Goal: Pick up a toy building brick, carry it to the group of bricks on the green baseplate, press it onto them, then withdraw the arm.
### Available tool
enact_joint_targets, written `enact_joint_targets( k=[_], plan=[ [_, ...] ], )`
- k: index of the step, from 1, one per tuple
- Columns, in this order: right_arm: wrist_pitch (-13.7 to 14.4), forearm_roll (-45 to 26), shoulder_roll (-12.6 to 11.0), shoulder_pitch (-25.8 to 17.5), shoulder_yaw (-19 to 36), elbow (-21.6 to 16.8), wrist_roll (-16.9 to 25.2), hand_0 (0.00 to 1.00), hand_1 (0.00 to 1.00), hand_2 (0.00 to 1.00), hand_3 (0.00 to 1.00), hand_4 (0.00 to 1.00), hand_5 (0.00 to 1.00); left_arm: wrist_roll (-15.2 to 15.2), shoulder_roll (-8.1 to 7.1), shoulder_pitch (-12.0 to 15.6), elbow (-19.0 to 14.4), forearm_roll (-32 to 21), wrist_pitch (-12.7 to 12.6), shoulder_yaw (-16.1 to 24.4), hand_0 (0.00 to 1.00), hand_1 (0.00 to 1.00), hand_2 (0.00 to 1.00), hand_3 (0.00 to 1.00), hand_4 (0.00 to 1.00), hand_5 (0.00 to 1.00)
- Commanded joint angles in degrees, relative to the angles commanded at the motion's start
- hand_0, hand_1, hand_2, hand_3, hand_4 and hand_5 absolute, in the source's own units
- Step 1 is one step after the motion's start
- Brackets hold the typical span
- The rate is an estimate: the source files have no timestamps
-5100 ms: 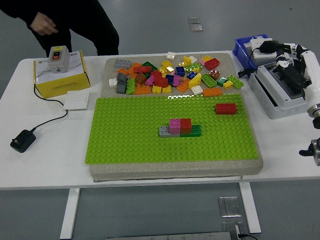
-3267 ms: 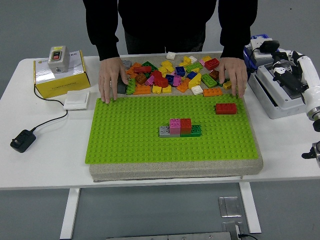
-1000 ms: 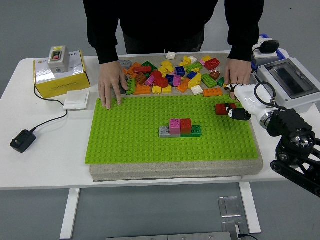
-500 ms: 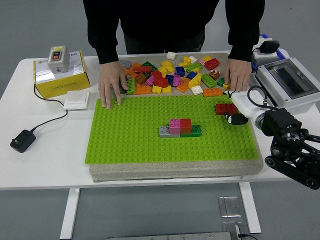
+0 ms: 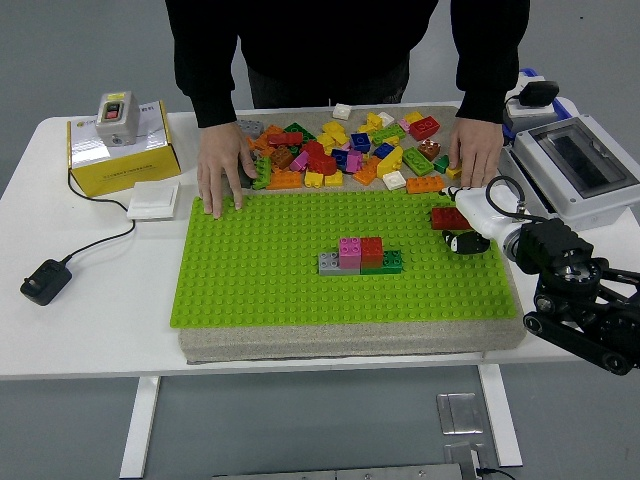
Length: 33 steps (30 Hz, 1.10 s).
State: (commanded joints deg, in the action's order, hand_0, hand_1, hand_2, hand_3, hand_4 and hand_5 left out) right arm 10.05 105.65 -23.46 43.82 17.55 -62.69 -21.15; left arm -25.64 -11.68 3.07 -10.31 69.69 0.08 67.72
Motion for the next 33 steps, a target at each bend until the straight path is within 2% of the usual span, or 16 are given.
enact_joint_targets(
  k=[2,3,8,9,14,15,33],
  plan=[
    [0.12,-0.22,0.11,0.17,-0.34,0.38,0.08,0.188,0.271,0.770,0.850,0.603,0.377,0.03,-0.01,-0.02,0.00,-0.03,0.00,-0.04,0.695,0.694,0.642,0.721,0.205,0.527],
    [0.14,-0.29,0.14,0.22,-0.45,0.51,0.10,0.184,0.261,0.721,0.810,0.598,0.381,0.05,-0.01,-0.03,0.00,-0.05,0.01,-0.06,0.695,0.694,0.643,0.720,0.204,0.528],
    [0.45,-1.12,0.39,0.63,-0.99,1.61,0.40,0.184,0.261,0.721,0.810,0.598,0.381,0.11,-0.03,-0.06,0.00,0.05,-0.01,-0.01,0.695,0.694,0.643,0.720,0.204,0.528],
    [0.50,-1.28,0.45,0.72,-1.05,1.84,0.45,0.182,0.258,0.669,0.765,0.596,0.381,0.13,-0.03,-0.07,0.00,0.07,-0.01,-0.02,0.695,0.693,0.642,0.719,0.202,0.529],
    [0.60,-1.92,0.64,1.15,-1.11,2.82,0.71,0.182,0.258,0.669,0.765,0.596,0.381,0.27,-0.06,-0.14,0.00,0.06,-0.06,-0.11,0.695,0.693,0.642,0.719,0.202,0.529],
    [0.59,-2.03,0.67,1.24,-1.15,2.96,0.75,0.178,0.249,0.634,0.720,0.593,0.384,0.29,-0.07,-0.15,0.00,0.06,-0.07,-0.11,0.695,0.694,0.642,0.718,0.200,0.530],
    [0.46,-3.01,1.06,2.19,-3.22,4.31,1.05,0.170,0.241,0.626,0.701,0.576,0.391,0.67,-0.22,-0.38,0.00,-0.42,-0.59,-0.62,0.694,0.690,0.636,0.714,0.194,0.535]
  ],
)
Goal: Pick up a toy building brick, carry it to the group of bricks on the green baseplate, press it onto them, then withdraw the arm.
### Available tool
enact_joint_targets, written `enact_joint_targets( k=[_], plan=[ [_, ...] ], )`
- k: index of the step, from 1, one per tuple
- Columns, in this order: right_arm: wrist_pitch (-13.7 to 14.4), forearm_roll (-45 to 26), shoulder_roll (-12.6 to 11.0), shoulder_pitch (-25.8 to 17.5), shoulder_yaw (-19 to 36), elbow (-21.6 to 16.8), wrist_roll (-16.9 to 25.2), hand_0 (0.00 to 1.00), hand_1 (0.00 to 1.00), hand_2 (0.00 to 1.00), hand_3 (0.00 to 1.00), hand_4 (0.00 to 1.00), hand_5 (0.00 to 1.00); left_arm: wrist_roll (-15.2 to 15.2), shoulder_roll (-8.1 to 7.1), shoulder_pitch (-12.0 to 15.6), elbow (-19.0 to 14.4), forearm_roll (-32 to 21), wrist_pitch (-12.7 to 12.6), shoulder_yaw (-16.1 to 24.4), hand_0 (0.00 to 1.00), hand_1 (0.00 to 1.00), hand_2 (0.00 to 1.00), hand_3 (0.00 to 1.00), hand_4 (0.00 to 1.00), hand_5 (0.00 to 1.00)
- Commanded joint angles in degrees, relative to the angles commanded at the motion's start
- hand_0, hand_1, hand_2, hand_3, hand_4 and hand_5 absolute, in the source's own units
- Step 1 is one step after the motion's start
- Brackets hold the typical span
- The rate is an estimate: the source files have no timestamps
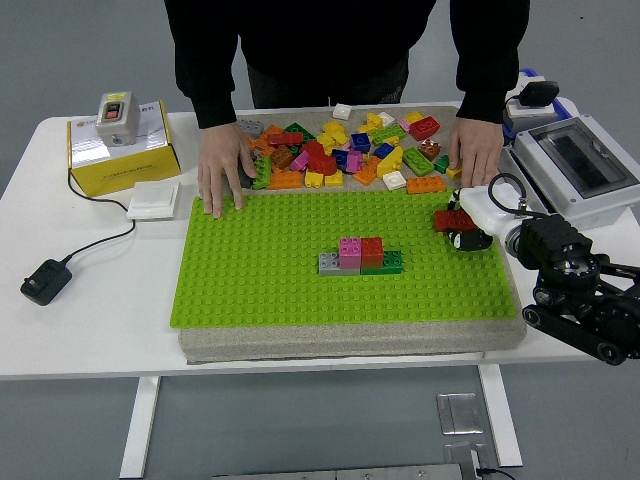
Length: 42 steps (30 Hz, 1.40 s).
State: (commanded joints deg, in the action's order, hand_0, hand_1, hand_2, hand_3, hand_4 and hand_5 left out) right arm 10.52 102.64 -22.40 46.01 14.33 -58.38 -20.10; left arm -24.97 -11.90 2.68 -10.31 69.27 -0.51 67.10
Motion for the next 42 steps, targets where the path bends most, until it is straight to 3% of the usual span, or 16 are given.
enact_joint_targets(
  k=[24,25,31,42],
  plan=[
    [1.08,-0.22,0.28,0.57,-1.29,1.22,-0.19,0.166,0.238,0.636,0.728,0.557,0.388,1.37,-0.24,-0.28,0.00,-2.36,-0.99,-1.50,0.692,0.682,0.616,0.702,0.145,0.580],
    [1.14,-0.24,0.26,0.59,-1.27,1.22,-0.17,0.165,0.234,0.619,0.686,0.521,0.373,1.44,-0.24,-0.28,0.00,-2.46,-1.00,-1.60,0.689,0.679,0.615,0.700,0.140,0.593],
    [1.30,-0.22,0.22,0.82,-1.41,1.29,-0.13,0.160,0.233,0.594,0.651,0.492,0.380,1.73,-0.29,-0.36,0.00,-3.05,-1.02,-2.16,0.689,0.677,0.615,0.700,0.143,0.597],
    [1.64,0.01,0.13,1.23,-1.62,1.26,-0.03,0.157,0.233,0.580,0.638,0.480,0.371,2.10,-0.26,-0.35,0.00,-3.34,-1.17,-2.65,0.688,0.677,0.616,0.700,0.143,0.598]
  ],
)
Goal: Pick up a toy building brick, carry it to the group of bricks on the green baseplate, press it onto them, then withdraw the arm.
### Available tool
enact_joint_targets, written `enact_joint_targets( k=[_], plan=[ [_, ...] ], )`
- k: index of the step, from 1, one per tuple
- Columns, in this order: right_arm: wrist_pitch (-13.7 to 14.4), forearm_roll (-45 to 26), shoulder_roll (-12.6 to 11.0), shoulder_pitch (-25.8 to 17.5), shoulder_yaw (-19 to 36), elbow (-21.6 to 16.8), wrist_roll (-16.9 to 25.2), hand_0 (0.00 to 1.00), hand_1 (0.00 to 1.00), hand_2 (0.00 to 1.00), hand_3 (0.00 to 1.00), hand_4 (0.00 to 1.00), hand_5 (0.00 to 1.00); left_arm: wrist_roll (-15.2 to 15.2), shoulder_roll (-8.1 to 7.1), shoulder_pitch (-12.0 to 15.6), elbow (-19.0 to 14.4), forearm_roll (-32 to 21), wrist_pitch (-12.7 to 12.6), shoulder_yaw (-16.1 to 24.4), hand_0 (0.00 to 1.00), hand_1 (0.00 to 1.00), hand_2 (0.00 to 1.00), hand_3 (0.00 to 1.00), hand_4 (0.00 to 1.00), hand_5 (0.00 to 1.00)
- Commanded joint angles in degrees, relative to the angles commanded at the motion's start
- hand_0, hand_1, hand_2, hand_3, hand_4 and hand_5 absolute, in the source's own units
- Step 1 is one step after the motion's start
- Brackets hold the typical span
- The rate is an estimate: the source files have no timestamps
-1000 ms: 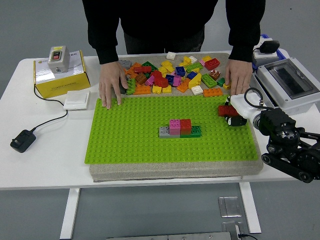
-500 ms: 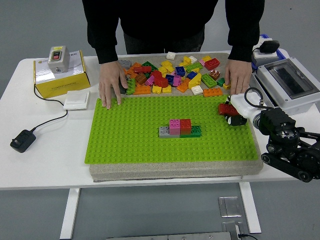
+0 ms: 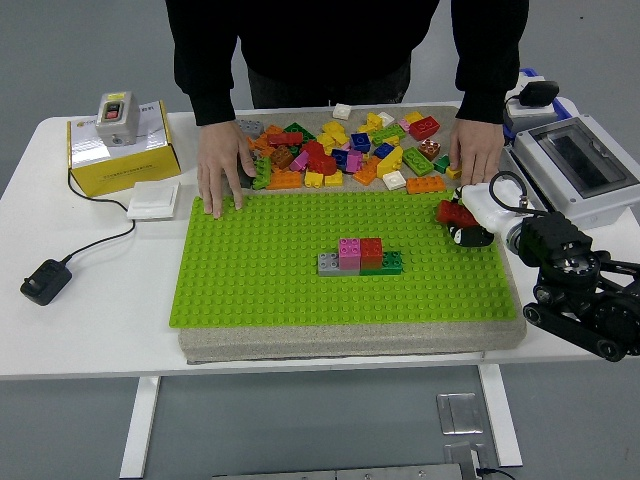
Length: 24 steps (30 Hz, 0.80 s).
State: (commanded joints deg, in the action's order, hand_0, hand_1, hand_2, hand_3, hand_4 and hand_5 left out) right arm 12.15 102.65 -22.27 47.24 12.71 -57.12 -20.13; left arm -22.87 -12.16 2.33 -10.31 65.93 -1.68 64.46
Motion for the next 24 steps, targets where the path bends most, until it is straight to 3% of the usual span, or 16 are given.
enact_joint_targets(
  k=[11,19,24],
  plan=[
    [0.33,1.58,-0.41,0.45,1.03,-1.43,-0.04,0.153,0.229,0.572,0.614,0.429,0.340,0.18,0.18,0.11,0.00,0.35,-0.30,0.22,0.686,0.674,0.615,0.693,0.120,0.625],
    [1.32,1.36,-1.85,-0.70,6.07,-6.29,0.12,0.149,0.222,0.566,0.617,0.428,0.350,0.10,0.46,0.29,0.00,0.48,-0.40,0.44,0.686,0.673,0.616,0.697,0.120,0.632],
    [3.60,-4.18,-2.41,-3.82,11.22,-9.91,3.32,0.149,0.222,0.566,0.617,0.428,0.350,0.03,0.47,0.60,0.00,0.84,-0.46,0.68,0.686,0.673,0.616,0.697,0.120,0.632]
  ],
)
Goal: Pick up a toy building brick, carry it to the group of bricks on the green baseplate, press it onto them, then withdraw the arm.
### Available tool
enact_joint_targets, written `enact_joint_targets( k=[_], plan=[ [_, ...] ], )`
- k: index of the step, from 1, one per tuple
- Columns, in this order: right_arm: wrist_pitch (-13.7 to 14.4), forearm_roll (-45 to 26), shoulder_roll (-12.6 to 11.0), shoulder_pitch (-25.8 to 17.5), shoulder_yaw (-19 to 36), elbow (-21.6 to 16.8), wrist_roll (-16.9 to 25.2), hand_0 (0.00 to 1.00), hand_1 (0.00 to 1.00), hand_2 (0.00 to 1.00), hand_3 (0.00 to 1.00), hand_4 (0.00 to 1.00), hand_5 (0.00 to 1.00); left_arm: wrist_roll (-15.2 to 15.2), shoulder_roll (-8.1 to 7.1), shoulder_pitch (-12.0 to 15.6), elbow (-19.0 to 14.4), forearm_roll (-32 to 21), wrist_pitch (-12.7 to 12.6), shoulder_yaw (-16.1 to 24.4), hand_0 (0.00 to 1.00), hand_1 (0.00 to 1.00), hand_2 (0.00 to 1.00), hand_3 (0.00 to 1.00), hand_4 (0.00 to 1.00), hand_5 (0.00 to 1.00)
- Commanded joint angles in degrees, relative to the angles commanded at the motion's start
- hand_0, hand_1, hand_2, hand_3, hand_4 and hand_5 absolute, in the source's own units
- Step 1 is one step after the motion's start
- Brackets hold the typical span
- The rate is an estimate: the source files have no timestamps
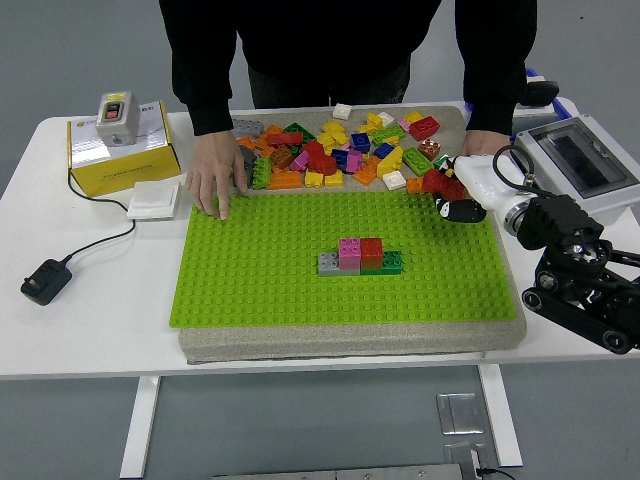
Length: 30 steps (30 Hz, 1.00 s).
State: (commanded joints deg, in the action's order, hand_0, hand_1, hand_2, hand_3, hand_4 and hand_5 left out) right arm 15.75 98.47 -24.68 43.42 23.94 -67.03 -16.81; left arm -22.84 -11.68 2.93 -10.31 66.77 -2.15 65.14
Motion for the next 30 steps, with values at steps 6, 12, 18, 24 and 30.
enact_joint_targets(
  k=[6,12,18,24,30],
  plan=[
    [2.46,-10.15,-0.22,-5.55,7.94,-4.32,7.22,0.143,0.222,0.566,0.618,0.423,0.348,-0.04,0.12,0.31,0.00,0.22,0.01,0.05,0.685,0.672,0.616,0.697,0.123,0.637],
    [1.39,-22.43,-0.56,-10.63,16.24,-8.12,15.81,0.132,0.215,0.568,0.614,0.396,0.333,-0.01,0.18,0.47,0.00,0.27,-0.01,0.08,0.685,0.672,0.618,0.698,0.129,0.643],
    [-2.17,-35.08,-0.19,-13.64,22.90,-9.43,23.93,0.129,0.209,0.569,0.621,0.396,0.338,0.03,0.22,0.55,0.00,0.27,-0.01,-0.04,0.685,0.672,0.618,0.699,0.131,0.643],
    [-4.02,-47.38,0.35,-14.81,24.67,-9.37,29.50,0.128,0.208,0.573,0.618,0.398,0.341,0.03,0.17,0.60,0.00,0.70,0.01,0.01,0.685,0.672,0.618,0.699,0.134,0.645],
    [-4.23,-58.53,0.45,-15.21,24.86,-9.25,30.68,0.126,0.205,0.576,0.621,0.397,0.342,0.06,0.16,0.58,0.00,0.91,0.02,-0.04,0.685,0.672,0.619,0.700,0.135,0.648]
  ],
)
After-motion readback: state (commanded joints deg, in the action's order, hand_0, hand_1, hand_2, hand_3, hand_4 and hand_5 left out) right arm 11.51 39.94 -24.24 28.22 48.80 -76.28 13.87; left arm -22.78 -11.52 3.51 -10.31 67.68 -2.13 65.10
